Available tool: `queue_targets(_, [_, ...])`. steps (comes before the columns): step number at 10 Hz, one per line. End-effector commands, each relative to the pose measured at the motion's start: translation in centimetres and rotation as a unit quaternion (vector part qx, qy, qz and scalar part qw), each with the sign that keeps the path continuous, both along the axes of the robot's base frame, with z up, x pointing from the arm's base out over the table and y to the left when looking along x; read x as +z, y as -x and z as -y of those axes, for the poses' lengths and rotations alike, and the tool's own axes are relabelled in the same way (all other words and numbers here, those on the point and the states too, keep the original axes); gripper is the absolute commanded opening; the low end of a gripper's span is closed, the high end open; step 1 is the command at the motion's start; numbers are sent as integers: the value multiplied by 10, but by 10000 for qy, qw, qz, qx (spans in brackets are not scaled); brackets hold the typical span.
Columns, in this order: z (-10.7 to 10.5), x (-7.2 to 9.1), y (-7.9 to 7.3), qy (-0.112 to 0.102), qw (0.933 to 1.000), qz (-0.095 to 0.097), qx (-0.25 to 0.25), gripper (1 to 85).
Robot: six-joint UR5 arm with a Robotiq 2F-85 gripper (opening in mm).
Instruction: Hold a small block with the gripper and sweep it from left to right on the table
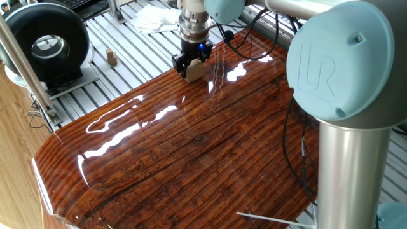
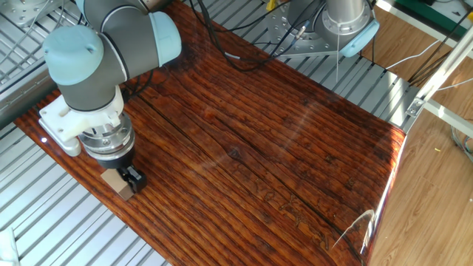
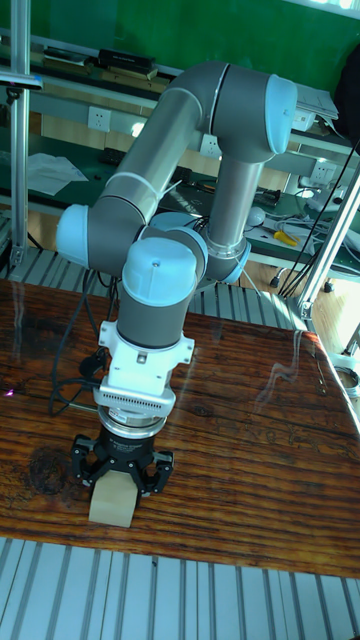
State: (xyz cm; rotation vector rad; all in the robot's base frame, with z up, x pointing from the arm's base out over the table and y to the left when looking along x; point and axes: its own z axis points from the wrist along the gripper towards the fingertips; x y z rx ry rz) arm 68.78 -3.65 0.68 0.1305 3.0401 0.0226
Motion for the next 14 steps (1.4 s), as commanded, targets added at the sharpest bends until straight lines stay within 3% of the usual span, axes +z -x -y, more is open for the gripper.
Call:
queue_targets(1, [-3,1,-1,-79,10000,12,-48,10])
queue_targets(14, [-14,1,-3,-190,9997,25,-156,10])
